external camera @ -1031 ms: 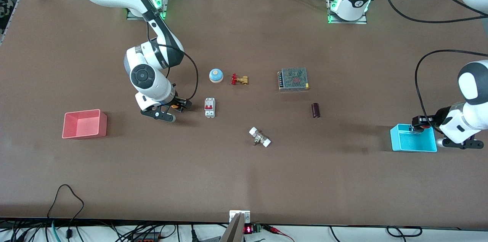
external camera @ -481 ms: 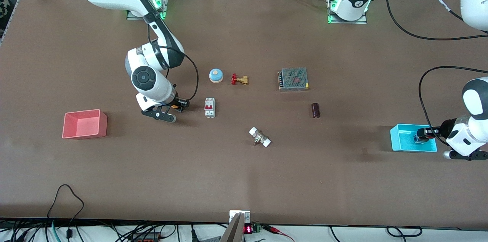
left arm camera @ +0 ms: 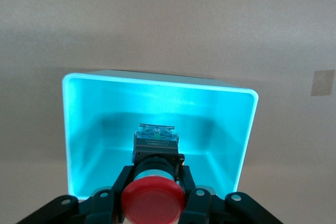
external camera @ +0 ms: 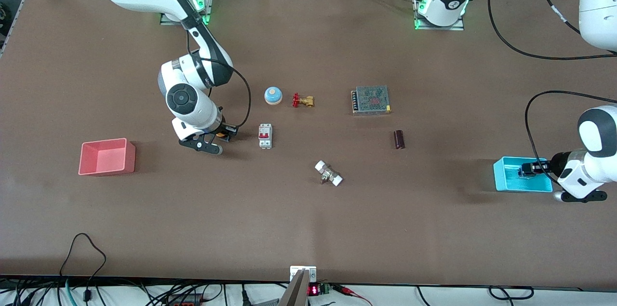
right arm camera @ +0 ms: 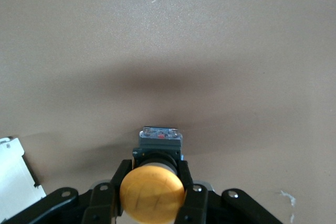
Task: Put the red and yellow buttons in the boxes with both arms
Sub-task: 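Carry the yellow button to the pink box while the left gripper drops the red button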
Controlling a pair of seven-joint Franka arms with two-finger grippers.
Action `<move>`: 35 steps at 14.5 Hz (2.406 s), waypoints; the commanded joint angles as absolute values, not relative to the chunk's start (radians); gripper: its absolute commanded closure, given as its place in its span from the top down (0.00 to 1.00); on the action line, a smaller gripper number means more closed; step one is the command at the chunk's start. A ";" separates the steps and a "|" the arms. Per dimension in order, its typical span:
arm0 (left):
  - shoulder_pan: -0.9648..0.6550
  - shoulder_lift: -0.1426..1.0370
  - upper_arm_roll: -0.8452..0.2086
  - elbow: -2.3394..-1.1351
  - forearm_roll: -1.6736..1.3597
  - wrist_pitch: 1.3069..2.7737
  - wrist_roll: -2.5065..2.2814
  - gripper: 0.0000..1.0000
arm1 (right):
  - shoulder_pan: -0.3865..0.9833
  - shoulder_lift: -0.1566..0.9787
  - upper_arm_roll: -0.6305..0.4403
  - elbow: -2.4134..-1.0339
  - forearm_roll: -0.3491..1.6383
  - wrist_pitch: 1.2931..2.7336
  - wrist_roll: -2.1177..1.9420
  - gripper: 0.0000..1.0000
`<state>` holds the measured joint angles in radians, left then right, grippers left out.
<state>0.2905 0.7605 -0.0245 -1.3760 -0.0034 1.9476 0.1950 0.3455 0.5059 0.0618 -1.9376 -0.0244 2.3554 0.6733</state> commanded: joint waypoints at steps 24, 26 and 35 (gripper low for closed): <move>0.293 0.717 -0.058 -1.374 0.000 1.990 0.192 1.00 | -0.087 0.500 -0.138 -1.755 0.009 2.192 -0.456 0.21; 0.293 0.648 -0.081 -1.399 -0.002 1.964 0.186 1.00 | -0.097 0.517 -0.138 -1.755 0.011 2.210 -0.456 0.21; 0.144 0.292 -0.086 -1.439 -0.006 1.753 0.082 1.00 | -0.100 0.571 -0.132 -1.756 0.060 2.256 -0.453 0.25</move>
